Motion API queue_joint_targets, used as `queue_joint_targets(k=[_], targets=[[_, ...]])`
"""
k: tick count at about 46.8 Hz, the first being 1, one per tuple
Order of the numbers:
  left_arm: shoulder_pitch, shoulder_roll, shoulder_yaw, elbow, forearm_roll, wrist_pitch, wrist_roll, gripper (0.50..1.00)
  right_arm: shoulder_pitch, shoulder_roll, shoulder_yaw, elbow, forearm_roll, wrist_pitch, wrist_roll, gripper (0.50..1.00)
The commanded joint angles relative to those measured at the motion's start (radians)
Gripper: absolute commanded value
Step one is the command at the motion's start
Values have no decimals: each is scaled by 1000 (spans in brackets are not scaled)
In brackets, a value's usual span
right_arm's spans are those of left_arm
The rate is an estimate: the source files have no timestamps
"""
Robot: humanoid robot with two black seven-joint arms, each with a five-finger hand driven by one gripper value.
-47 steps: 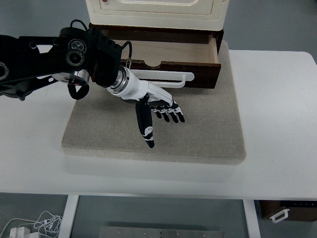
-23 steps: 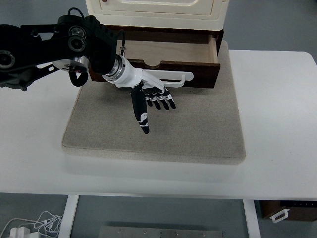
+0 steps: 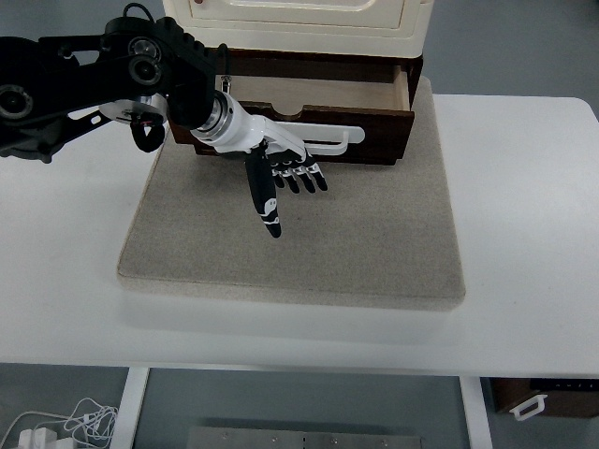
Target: Close the drawer under the combination cabinet
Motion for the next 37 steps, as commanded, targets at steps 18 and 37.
queue_joint_targets(k=[18,37], targets=[[-9,-39,-14,96,43,1,-3,990,0,0,0,1,-1,0,0,952],[-9,-41,-18,154,74,0,-11,986,0,0,0,0,1,0,0,952]])
